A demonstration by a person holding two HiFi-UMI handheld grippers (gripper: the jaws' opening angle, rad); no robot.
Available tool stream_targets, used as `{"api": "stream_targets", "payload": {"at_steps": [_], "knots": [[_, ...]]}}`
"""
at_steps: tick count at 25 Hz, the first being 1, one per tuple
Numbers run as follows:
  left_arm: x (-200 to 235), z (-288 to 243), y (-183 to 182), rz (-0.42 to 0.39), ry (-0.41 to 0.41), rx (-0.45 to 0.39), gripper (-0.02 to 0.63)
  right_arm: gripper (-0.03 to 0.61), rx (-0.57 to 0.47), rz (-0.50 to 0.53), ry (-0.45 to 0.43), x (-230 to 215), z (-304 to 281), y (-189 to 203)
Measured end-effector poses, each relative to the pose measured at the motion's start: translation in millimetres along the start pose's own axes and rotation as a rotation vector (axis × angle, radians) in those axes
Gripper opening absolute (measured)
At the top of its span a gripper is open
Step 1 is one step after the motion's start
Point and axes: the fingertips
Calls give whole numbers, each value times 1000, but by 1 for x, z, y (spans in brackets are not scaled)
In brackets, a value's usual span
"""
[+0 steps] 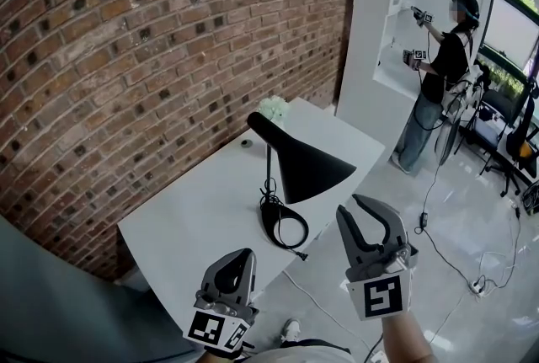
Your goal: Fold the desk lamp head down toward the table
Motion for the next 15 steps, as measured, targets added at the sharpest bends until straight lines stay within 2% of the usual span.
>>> {"api": "stream_targets", "payload": {"at_steps": [2,4,8,15], "knots": [[2,-4,-2,-3,-4,2,8,142,13,50,7,-3,-4,1],[5,-8,-6,-3,-16,0,8,164,30,113,24,-8,-7,2],[11,-17,-15,-17,-29,-12,8,174,23,271,60,-17,-17,-3],[10,-30,-21,-8,-19,-22,8,196,9,431,8,-12,-40,-5]]}}
Point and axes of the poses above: the fingertips, and each gripper's own axes: z backward along the fingers, x to its left, y out of its underside, and after that the axes turned 4 degrees about x, right-handed
